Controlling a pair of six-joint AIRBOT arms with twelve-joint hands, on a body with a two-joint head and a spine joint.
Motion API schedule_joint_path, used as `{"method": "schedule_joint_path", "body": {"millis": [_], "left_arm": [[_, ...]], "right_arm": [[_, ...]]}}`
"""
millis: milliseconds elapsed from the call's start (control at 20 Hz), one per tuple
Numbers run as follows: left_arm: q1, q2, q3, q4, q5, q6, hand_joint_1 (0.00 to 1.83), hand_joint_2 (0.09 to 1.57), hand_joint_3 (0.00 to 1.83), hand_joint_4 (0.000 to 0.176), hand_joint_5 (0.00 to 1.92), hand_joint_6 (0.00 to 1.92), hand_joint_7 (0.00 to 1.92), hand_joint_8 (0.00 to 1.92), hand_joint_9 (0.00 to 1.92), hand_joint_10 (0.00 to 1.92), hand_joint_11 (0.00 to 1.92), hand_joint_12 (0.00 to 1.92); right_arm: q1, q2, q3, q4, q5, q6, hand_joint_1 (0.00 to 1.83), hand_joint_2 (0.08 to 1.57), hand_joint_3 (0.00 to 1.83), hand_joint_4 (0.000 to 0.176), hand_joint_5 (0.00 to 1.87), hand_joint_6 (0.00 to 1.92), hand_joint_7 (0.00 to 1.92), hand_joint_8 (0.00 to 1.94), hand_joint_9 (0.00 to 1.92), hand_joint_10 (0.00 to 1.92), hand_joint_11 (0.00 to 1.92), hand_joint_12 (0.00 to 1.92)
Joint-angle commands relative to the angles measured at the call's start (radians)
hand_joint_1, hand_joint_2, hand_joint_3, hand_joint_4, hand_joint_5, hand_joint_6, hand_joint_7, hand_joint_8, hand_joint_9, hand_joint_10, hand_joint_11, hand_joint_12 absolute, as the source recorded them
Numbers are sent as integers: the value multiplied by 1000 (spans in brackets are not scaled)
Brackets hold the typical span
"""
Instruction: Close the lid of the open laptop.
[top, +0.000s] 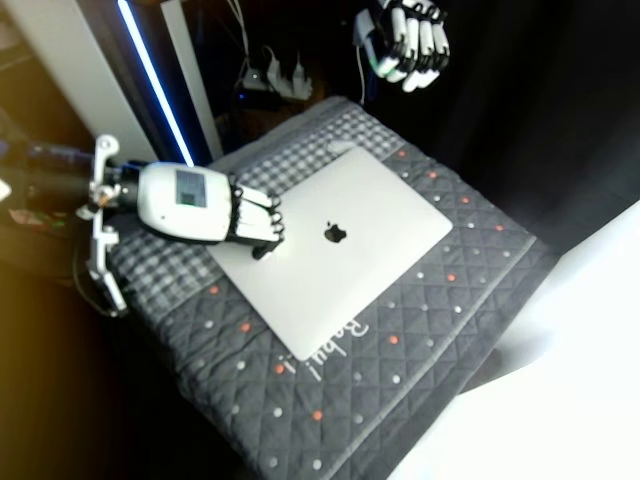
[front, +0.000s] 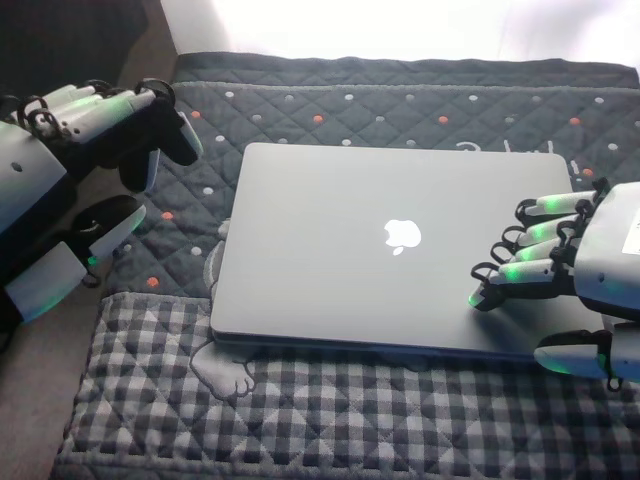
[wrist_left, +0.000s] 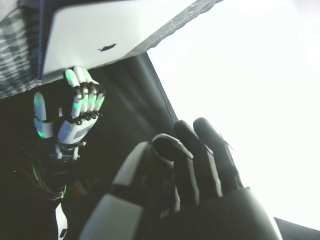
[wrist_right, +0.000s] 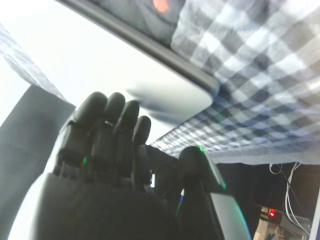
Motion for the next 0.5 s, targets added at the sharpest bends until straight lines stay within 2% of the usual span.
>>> {"method": "schedule_joint_path", "body": {"millis": [0,50,100,150,200,250,300,350,400,450], "left_arm": [[-6,5,4,-2,-128,5,1231,1462,1,0,151,1832,387,1869,459,1899,168,1864],[-6,5,5,-5,-128,5,1210,1460,0,0,188,1903,422,1842,460,1881,128,1893],[-7,5,6,-9,-129,9,1208,1453,0,0,223,1920,442,1798,454,1873,116,1905],[-6,5,7,-13,-130,11,1208,1453,0,0,223,1920,442,1798,454,1873,116,1905],[-6,5,8,-19,-133,12,1207,1459,0,0,206,1921,443,1808,437,1900,98,1918],[-6,5,10,-23,-134,14,1170,1472,4,0,57,1646,377,1898,224,1732,48,1920],[-6,5,13,-29,-135,19,983,1504,16,0,18,1333,186,1398,143,1410,21,1677],[-6,5,14,-36,-139,23,983,1504,16,0,18,1333,186,1398,143,1410,21,1677],[-6,5,16,-43,-143,26,815,1515,23,0,20,1070,208,884,159,1089,2,1530],[-6,5,18,-50,-150,28,757,1493,10,0,24,929,244,761,175,1062,0,1535]], "right_arm": [[2,11,-4,18,79,5,335,1473,1,0,347,479,623,87,446,640,146,1663],[2,12,-7,21,101,5,414,1500,6,0,365,411,598,50,447,629,182,1643],[2,20,-10,31,129,5,424,1513,4,0,220,404,487,5,179,737,13,1693],[2,25,-10,40,154,5,424,1513,4,0,220,404,487,5,179,737,13,1693],[2,25,-11,49,182,4,327,1515,2,0,115,486,393,0,38,788,2,1635],[3,33,-13,51,200,4,300,1507,0,0,67,497,347,0,7,729,0,1533],[3,49,-16,51,213,2,412,1485,0,0,56,389,366,6,47,724,0,1468],[3,60,-22,75,232,-26,412,1485,0,0,56,389,366,6,47,724,0,1468],[3,69,-32,112,247,-72,518,1482,0,0,21,411,227,2,13,554,0,1216],[3,82,-47,164,268,-138,498,1469,0,0,3,362,178,0,45,511,0,1122]]}}
